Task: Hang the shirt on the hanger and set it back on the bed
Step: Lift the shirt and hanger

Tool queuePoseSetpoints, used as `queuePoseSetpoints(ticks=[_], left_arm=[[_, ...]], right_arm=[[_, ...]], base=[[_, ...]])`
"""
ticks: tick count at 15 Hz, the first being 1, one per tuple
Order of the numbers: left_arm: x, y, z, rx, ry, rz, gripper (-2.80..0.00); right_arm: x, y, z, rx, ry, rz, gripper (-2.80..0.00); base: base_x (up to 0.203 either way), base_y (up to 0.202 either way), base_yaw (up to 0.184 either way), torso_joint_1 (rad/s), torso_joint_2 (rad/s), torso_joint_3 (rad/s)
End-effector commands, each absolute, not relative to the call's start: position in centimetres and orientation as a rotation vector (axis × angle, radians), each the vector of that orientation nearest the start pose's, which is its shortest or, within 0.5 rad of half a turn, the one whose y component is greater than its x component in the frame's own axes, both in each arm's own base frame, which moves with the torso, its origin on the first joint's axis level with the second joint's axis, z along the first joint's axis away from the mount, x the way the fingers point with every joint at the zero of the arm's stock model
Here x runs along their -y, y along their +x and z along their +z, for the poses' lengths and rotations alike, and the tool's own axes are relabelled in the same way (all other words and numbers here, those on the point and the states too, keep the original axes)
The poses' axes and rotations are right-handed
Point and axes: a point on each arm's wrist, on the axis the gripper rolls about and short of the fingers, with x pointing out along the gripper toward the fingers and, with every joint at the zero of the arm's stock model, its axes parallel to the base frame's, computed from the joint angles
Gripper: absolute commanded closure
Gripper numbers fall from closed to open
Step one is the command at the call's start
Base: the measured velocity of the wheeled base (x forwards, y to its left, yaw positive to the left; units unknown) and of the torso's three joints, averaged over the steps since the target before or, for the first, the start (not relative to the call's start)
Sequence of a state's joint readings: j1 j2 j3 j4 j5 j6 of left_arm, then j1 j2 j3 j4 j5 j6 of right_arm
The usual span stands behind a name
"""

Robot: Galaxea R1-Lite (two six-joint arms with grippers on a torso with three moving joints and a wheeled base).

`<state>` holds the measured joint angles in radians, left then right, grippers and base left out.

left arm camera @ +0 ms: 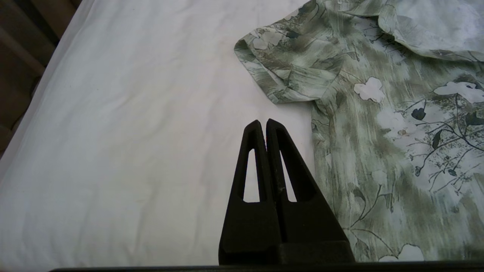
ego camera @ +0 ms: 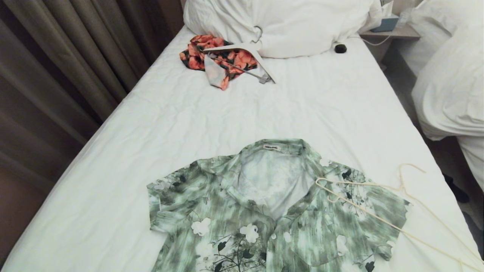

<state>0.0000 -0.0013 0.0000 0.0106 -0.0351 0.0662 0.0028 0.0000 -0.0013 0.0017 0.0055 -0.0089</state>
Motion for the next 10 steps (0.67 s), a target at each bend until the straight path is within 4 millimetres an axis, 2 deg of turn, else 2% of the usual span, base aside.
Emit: queuePoseSetpoints(ticks=[1, 5, 7, 10], left_arm=[[0.1, -2.3, 7.4, -0.01, 0.066, -0.036, 0.0], [0.1, -2.3, 7.4, -0.01, 0.066, -0.036, 0.0], [0.1, -2.3, 7.4, -0.011, 0.066, -0.036, 0.0], [0.1, -2.3, 7.4, -0.01, 0.066, -0.036, 0.0]], right_arm=[[0.0, -2.3, 7.6, -0.001, -0.009, 0.009, 0.0], [0.0, -2.4, 7.8, 0.005, -0.012, 0.01, 0.0], [0.0, -2.8, 9.8, 0.037, -0.012, 0.019, 0.0], [0.0, -1.8, 13.2, -0.037, 0.004, 0.028, 0.0]], base=[[0.0, 0.0, 0.0, 0.0, 0.0, 0.0], [0.0, 0.0, 0.0, 0.0, 0.0, 0.0], [0.0, 0.0, 0.0, 0.0, 0.0, 0.0], [0.0, 0.0, 0.0, 0.0, 0.0, 0.0]])
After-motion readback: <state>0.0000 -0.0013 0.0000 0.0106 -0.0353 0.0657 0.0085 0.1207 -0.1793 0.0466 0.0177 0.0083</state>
